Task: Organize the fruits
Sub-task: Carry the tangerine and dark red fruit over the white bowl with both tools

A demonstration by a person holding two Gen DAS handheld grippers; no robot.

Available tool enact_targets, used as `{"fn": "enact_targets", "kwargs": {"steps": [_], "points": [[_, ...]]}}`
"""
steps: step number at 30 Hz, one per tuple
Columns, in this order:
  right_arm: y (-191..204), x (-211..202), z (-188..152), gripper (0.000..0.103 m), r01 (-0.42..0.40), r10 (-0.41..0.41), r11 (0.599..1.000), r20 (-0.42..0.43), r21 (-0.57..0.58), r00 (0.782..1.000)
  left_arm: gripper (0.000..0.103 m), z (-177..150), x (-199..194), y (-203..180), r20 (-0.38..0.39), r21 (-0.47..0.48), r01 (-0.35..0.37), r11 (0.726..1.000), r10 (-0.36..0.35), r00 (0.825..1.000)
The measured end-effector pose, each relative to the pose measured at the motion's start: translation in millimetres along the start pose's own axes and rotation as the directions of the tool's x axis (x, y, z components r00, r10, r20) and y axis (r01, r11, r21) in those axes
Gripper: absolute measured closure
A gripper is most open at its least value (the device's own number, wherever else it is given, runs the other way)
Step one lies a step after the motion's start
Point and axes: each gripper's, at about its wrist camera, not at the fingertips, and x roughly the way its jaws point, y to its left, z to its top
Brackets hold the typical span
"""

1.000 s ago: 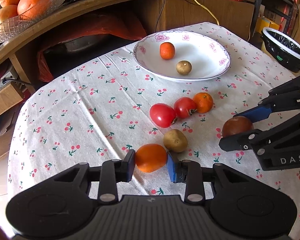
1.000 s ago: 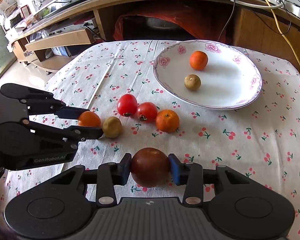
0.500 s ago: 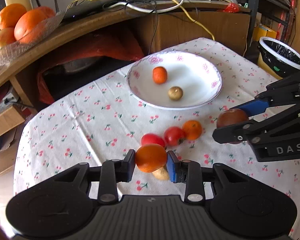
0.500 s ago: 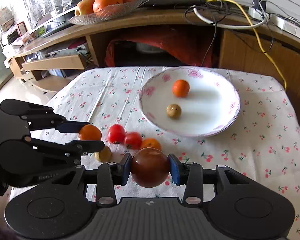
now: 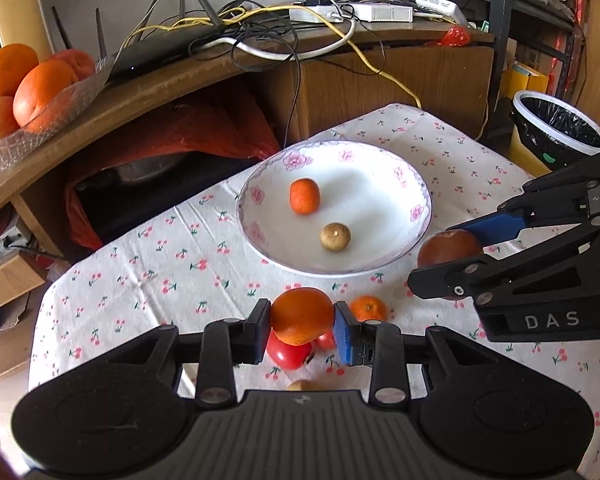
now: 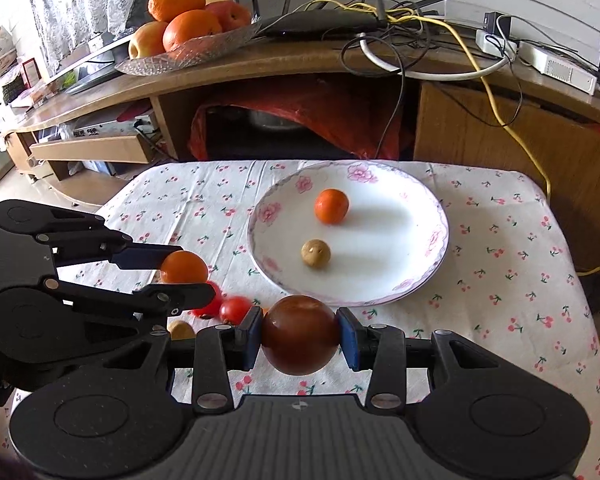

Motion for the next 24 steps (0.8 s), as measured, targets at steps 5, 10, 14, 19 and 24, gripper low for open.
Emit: {"fn": "enact_targets", "kwargs": {"steps": [5,10,14,19,24], "points": [[-3,0,3,0.068,0.007,-0.007,1.000,0.011,0.002,1.000,0.062,9,2,-3,0.014,0.002,0.000,1.000,0.000,1.000],[-7,2,5,0.068,0.014,-0.014,1.000,0.017,0.005,1.000,0.062,14,6,-5,0.017,0.006,0.003,1.000,-0.003,1.000],[-9,2,6,0.068,0.017,-0.017,1.000,0.019,0.006,1.000,0.062,15,8,-5,0.017,0.006,0.002,1.000,-0.002,1.000],[-10,4,7,0.068,0.020,-0.020,1.000,0.020,0.010,1.000,0.062,18,9,-4,0.021,0.001,-0.002,1.000,0.002,1.000],[-13,7,9,0.068,0.028,-0.028,0.999,0.022,0.015,0.999,0.062,22,14,-4,0.024,0.004,-0.006,1.000,0.005,1.000]]}}
